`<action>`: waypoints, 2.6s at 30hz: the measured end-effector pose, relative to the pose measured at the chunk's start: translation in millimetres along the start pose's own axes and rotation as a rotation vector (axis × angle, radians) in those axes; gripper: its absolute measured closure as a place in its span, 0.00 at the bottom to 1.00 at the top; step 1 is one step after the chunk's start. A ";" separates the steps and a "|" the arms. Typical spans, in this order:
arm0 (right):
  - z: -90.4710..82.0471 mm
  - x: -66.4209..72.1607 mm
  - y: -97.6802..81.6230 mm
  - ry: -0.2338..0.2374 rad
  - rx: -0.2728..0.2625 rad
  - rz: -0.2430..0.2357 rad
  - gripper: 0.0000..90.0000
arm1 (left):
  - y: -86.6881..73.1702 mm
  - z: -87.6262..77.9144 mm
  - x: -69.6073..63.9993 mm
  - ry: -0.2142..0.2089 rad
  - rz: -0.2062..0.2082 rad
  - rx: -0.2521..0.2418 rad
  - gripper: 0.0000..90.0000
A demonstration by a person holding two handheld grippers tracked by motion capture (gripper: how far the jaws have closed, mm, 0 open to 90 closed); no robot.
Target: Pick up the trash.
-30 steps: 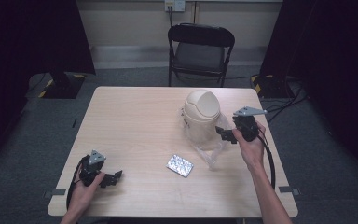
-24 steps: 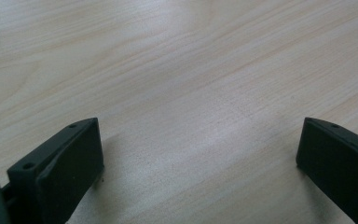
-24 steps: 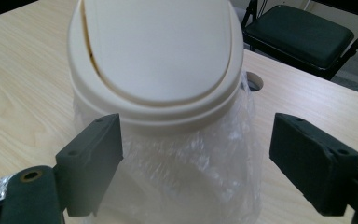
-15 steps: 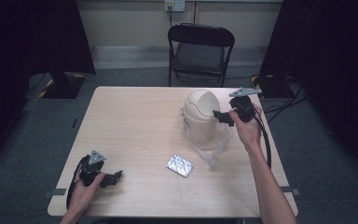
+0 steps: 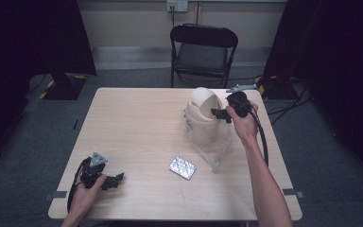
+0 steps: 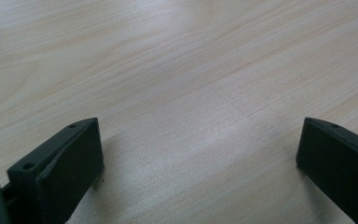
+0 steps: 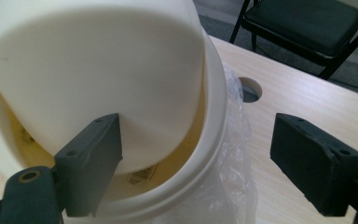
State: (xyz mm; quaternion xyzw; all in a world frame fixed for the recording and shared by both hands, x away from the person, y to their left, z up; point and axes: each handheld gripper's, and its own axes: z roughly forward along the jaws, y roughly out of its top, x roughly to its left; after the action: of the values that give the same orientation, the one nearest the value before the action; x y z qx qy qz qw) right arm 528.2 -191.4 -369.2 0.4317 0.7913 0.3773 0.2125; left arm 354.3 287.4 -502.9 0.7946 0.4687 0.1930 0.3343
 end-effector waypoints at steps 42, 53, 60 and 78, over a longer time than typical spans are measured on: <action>23.7 1.9 -8.5 0.025 -0.044 0.074 0.17 | 0.0 0.2 0.0 0.000 -0.002 -0.002 0.00; -12.9 1.0 -15.6 0.015 -0.109 0.084 0.18 | 0.2 0.3 0.4 -0.002 0.001 -0.001 0.00; -33.6 6.5 -32.3 0.037 -0.114 0.073 0.18 | 0.3 0.3 0.4 -0.001 0.001 -0.001 0.00; -48.7 58.7 -95.2 0.106 -0.065 0.028 0.20 | 0.3 0.3 0.4 0.000 0.000 -0.001 0.00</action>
State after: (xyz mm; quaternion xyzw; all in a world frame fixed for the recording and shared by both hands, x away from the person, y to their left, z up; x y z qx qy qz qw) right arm 414.8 -194.6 -413.7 0.4148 0.7827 0.4282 0.1789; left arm 355.0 287.6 -502.9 0.7946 0.4684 0.1931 0.3346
